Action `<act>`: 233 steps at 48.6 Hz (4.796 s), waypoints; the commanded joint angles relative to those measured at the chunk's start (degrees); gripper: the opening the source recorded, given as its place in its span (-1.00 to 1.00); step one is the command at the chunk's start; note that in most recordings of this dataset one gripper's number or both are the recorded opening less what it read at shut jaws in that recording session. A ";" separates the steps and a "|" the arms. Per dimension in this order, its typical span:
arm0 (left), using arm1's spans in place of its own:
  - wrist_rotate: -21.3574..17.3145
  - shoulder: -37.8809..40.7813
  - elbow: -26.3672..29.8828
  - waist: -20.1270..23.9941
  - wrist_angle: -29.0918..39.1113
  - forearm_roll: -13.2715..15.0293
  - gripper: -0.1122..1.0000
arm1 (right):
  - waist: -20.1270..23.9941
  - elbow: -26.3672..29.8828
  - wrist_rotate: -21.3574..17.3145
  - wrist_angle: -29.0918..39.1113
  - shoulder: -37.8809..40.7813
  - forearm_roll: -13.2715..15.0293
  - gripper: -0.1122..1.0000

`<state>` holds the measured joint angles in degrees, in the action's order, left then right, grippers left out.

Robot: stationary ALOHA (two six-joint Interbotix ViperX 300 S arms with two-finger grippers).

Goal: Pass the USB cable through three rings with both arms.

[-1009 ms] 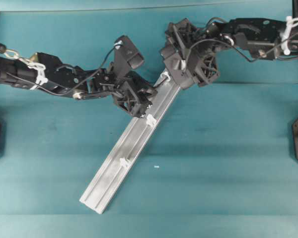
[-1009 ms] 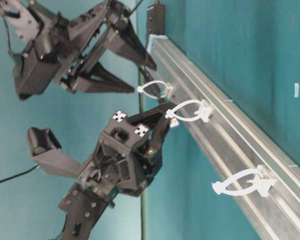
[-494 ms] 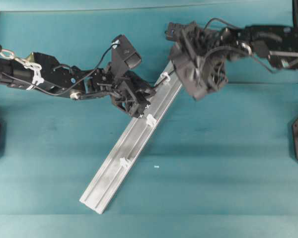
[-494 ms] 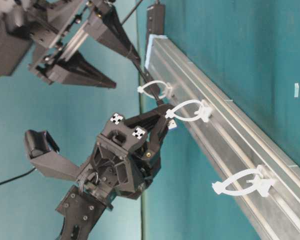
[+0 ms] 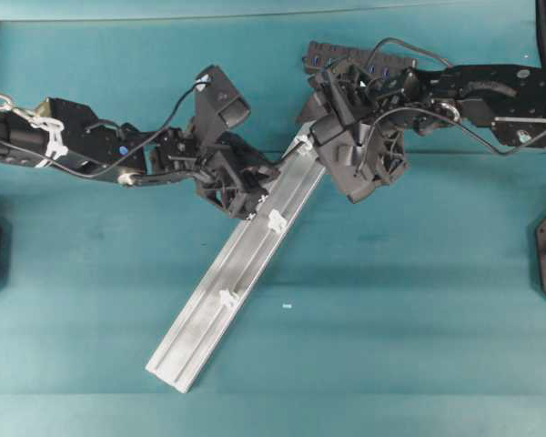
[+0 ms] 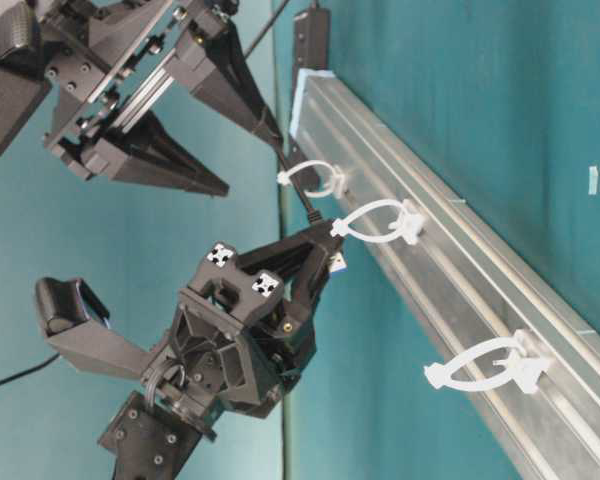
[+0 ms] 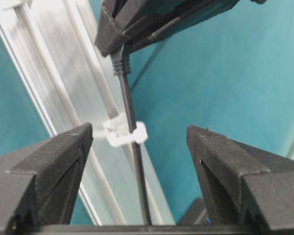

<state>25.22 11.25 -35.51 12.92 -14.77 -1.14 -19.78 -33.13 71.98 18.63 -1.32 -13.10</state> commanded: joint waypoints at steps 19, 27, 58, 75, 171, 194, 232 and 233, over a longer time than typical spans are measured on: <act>0.09 -1.32 0.70 -1.14 -0.62 -0.18 -0.61 | 2.99 0.18 -0.53 -4.66 4.39 0.00 0.74; 0.09 -1.32 0.70 -1.14 -0.62 -0.09 -0.61 | 2.99 1.05 -0.53 -5.71 6.68 0.44 0.73; 0.09 -1.41 0.35 -1.14 -0.44 -0.18 -0.61 | 2.46 2.72 -0.62 -3.25 8.61 8.00 -0.08; 0.09 -1.41 0.26 -1.14 -0.26 -0.18 -0.61 | 2.37 4.22 -0.62 -3.25 9.40 8.17 -0.61; 4.83 -28.74 -20.92 -1.67 -0.18 -0.18 0.86 | 3.96 3.08 1.93 4.57 5.89 10.55 -0.61; 4.92 -28.74 -20.74 -1.67 -0.26 -0.18 0.86 | 5.45 2.81 1.93 4.92 7.47 10.55 -0.61; 5.63 -28.83 -20.74 -1.67 -0.26 -0.18 0.85 | 7.73 3.43 1.58 3.78 8.88 10.37 -0.61; 5.63 -28.83 -20.74 -1.67 -0.26 -0.18 0.85 | 7.82 3.52 1.58 3.69 8.88 10.37 -0.61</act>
<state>30.85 -16.79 -56.87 11.34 -14.68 -1.14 -12.83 -30.06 73.56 22.50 7.29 -2.55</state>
